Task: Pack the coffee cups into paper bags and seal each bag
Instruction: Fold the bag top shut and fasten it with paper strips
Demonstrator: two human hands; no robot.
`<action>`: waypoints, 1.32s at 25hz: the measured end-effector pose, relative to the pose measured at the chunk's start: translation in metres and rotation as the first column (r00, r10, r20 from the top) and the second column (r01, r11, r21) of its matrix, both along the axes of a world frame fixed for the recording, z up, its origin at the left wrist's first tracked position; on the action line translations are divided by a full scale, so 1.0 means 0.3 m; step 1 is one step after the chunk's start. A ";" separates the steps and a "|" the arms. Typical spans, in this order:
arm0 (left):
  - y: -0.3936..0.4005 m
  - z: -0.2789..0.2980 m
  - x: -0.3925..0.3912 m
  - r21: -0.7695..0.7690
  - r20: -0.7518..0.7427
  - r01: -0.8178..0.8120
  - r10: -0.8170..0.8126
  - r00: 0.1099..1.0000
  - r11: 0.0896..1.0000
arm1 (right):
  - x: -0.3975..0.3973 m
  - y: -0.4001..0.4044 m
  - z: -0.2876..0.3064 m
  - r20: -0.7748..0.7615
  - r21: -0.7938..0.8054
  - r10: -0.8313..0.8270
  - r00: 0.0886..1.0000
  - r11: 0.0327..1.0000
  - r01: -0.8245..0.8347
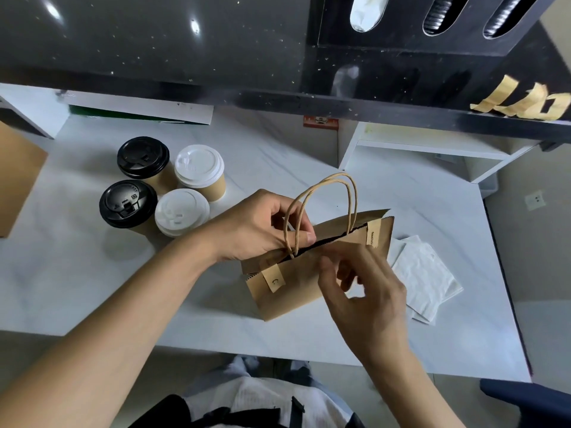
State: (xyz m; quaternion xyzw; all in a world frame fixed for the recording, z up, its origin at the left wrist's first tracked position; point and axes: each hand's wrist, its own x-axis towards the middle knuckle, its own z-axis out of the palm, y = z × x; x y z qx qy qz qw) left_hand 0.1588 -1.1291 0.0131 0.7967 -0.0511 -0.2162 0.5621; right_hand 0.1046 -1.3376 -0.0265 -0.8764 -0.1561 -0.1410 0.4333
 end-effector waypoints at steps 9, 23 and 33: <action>-0.010 0.015 0.001 0.074 0.075 0.022 -0.027 0.997 0.997 | 0.034 -0.049 -0.042 0.285 -0.264 0.120 0.951 0.964 -0.043; 0.021 -0.018 -0.091 0.144 0.162 -0.119 0.096 0.982 0.982 | 0.057 -0.085 -0.079 0.353 -0.206 0.153 0.923 0.975 -0.083; 0.023 -0.075 -0.295 0.147 0.330 -0.243 0.184 0.926 0.959 | 0.066 -0.098 -0.057 0.257 -0.184 0.216 0.942 0.968 -0.172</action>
